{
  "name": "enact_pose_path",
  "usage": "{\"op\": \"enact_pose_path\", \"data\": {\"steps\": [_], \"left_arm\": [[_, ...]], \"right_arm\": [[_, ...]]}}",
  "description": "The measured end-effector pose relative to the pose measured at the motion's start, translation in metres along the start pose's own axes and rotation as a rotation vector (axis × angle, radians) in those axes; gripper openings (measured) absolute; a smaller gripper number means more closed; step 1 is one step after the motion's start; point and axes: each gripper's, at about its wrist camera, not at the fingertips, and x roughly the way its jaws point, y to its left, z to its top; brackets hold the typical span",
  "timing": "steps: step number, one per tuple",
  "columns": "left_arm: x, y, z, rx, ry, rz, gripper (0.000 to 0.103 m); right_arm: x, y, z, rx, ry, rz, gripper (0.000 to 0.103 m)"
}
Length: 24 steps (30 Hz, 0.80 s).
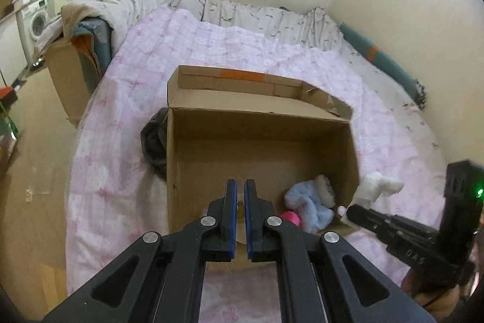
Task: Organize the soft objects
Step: 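Carry the white sock over the box and open the right tool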
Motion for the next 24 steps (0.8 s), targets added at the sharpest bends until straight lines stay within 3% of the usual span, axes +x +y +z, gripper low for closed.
{"op": "enact_pose_path", "data": {"steps": [10, 24], "left_arm": [[0.055, -0.006, -0.010, 0.024, 0.050, 0.084, 0.005], [0.071, -0.015, -0.020, 0.074, 0.069, 0.150, 0.005]], "right_arm": [[0.031, -0.020, 0.002, 0.054, 0.052, -0.007, 0.008], [0.039, -0.024, -0.002, 0.075, 0.091, -0.028, 0.009]]}}
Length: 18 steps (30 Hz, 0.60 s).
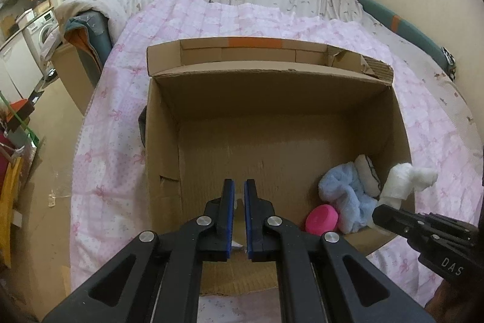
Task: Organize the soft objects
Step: 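Carry the white sock over the box and open the right tool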
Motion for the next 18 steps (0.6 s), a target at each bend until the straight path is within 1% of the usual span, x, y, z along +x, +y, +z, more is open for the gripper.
{"op": "enact_pose_path", "data": {"steps": [4, 6, 9, 11, 12, 13, 14, 15, 16, 17, 18], "left_arm": [[-0.001, 0.000, 0.000, -0.009, 0.014, -0.006, 0.006], [-0.001, 0.001, 0.000, -0.010, 0.016, 0.002, 0.010], [-0.003, 0.000, 0.002, -0.003, 0.012, 0.004, 0.010], [-0.005, -0.002, 0.002, 0.005, 0.009, 0.011, 0.014], [-0.006, -0.002, 0.003, 0.010, 0.007, 0.022, 0.022], [-0.007, -0.003, 0.003, 0.014, 0.003, 0.032, 0.034], [-0.009, -0.003, 0.003, 0.016, -0.002, 0.043, 0.042], [-0.011, -0.002, 0.004, 0.015, -0.011, 0.051, 0.060], [-0.013, -0.001, 0.004, 0.009, -0.021, 0.057, 0.071], [-0.015, 0.000, 0.004, 0.002, -0.029, 0.055, 0.072], [-0.017, 0.000, 0.004, -0.001, -0.032, 0.046, 0.072]], "right_arm": [[0.000, 0.001, 0.000, 0.000, -0.001, 0.000, 0.009], [0.000, 0.001, 0.000, 0.001, -0.003, 0.000, 0.009], [-0.002, 0.001, 0.000, 0.000, -0.009, 0.001, 0.009], [-0.003, 0.001, 0.001, -0.001, -0.014, 0.003, 0.009], [-0.004, 0.001, 0.001, -0.001, -0.018, 0.005, 0.009], [-0.005, 0.000, 0.000, -0.002, -0.022, 0.004, 0.009], [-0.005, 0.000, 0.000, -0.002, -0.023, 0.002, 0.009], [-0.005, -0.001, 0.000, 0.000, -0.024, 0.001, 0.009], [-0.006, -0.001, 0.000, 0.004, -0.024, 0.001, 0.009], [-0.007, -0.002, 0.000, 0.007, -0.025, 0.002, 0.010], [-0.007, -0.002, -0.001, 0.009, -0.027, 0.003, 0.013]]}}
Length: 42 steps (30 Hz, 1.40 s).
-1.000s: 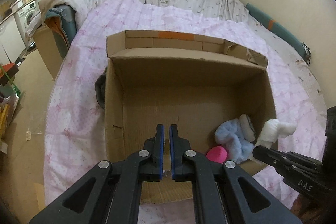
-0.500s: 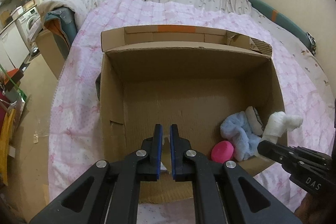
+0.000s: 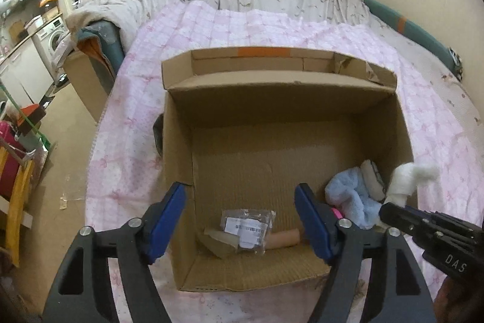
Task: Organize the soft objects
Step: 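Carry the white sock over the box and open the right tool, then grasp the cream lace scrunchie with the right tool while the left tool grasps the brown lace scrunchie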
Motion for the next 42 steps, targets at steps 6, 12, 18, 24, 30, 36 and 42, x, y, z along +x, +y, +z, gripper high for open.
{"op": "enact_pose_path", "data": {"steps": [6, 12, 18, 24, 30, 36, 42], "left_arm": [[-0.004, 0.002, -0.001, 0.011, 0.011, 0.010, 0.072], [-0.013, 0.011, -0.007, 0.006, 0.002, 0.005, 0.072], [-0.033, 0.022, -0.019, -0.001, -0.016, -0.012, 0.072], [-0.049, 0.042, -0.043, -0.031, 0.018, -0.043, 0.072], [-0.064, 0.058, -0.061, -0.051, -0.005, -0.044, 0.072], [-0.061, 0.070, -0.072, -0.109, 0.001, -0.020, 0.072], [-0.057, 0.066, -0.077, -0.069, -0.003, 0.009, 0.072]], "right_arm": [[-0.011, -0.002, 0.000, 0.024, -0.060, -0.020, 0.084], [-0.018, -0.001, -0.002, 0.013, -0.065, -0.016, 0.084], [-0.032, -0.003, -0.008, 0.024, -0.075, -0.016, 0.084], [-0.047, -0.001, -0.021, 0.029, -0.074, -0.025, 0.084], [-0.054, 0.002, -0.042, 0.034, -0.036, -0.042, 0.084], [-0.055, -0.005, -0.062, 0.082, -0.006, -0.059, 0.084], [-0.047, -0.017, -0.065, 0.125, 0.000, -0.091, 0.084]]}}
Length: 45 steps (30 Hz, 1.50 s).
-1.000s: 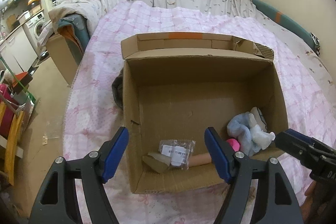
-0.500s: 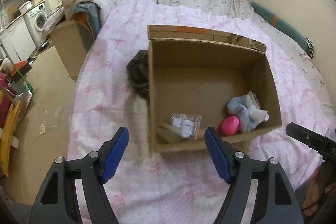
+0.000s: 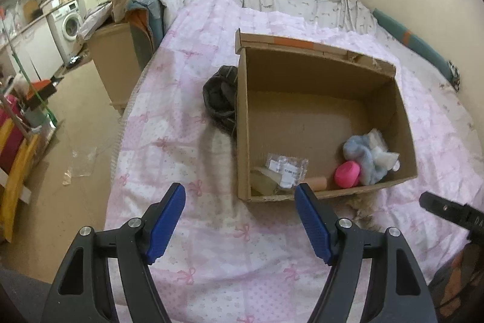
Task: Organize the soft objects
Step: 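Grasp the cream lace scrunchie with the right tool while the left tool grasps the brown lace scrunchie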
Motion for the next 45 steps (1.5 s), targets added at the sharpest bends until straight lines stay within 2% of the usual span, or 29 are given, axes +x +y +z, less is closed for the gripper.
{"op": "enact_pose_path", "data": {"steps": [8, 15, 19, 21, 23, 25, 27, 29, 30, 31, 36, 41, 45], "left_arm": [[0.010, 0.005, -0.002, -0.038, 0.042, -0.017, 0.072], [0.014, 0.000, -0.003, -0.039, 0.068, -0.033, 0.072], [0.013, -0.001, -0.003, -0.032, 0.063, -0.032, 0.072], [0.014, -0.001, -0.003, -0.035, 0.070, -0.031, 0.072], [0.016, 0.001, -0.003, -0.044, 0.084, -0.037, 0.072], [0.018, 0.001, -0.002, -0.050, 0.091, -0.041, 0.072], [0.020, 0.001, -0.003, -0.047, 0.094, -0.041, 0.072], [0.022, -0.001, -0.004, -0.038, 0.099, -0.044, 0.072], [0.023, -0.003, -0.004, -0.032, 0.100, -0.047, 0.072], [0.023, -0.005, -0.005, -0.025, 0.100, -0.051, 0.072], [0.026, -0.020, -0.014, 0.001, 0.118, -0.079, 0.072], [0.040, -0.051, -0.030, -0.025, 0.189, -0.173, 0.072], [0.045, -0.087, -0.044, 0.010, 0.208, -0.229, 0.072]], "right_arm": [[0.024, -0.007, -0.003, 0.029, 0.072, -0.016, 0.084], [0.069, 0.005, -0.012, -0.055, 0.219, -0.080, 0.084], [0.083, 0.001, -0.001, -0.017, 0.185, -0.090, 0.084], [0.095, -0.003, 0.004, -0.004, 0.196, -0.100, 0.084], [0.106, -0.002, 0.008, -0.009, 0.204, -0.095, 0.076], [0.115, 0.002, 0.010, -0.028, 0.211, -0.088, 0.058], [0.122, 0.007, 0.010, -0.054, 0.215, -0.092, 0.049], [0.125, 0.009, 0.009, -0.082, 0.209, -0.112, 0.034], [0.125, 0.010, 0.009, -0.088, 0.203, -0.122, 0.022], [0.122, 0.010, 0.009, -0.091, 0.195, -0.125, 0.018], [0.091, 0.016, 0.006, -0.083, 0.165, -0.119, 0.015], [0.046, 0.021, 0.002, -0.078, 0.144, -0.098, 0.015], [0.013, 0.011, 0.003, -0.039, 0.096, -0.086, 0.015]]}}
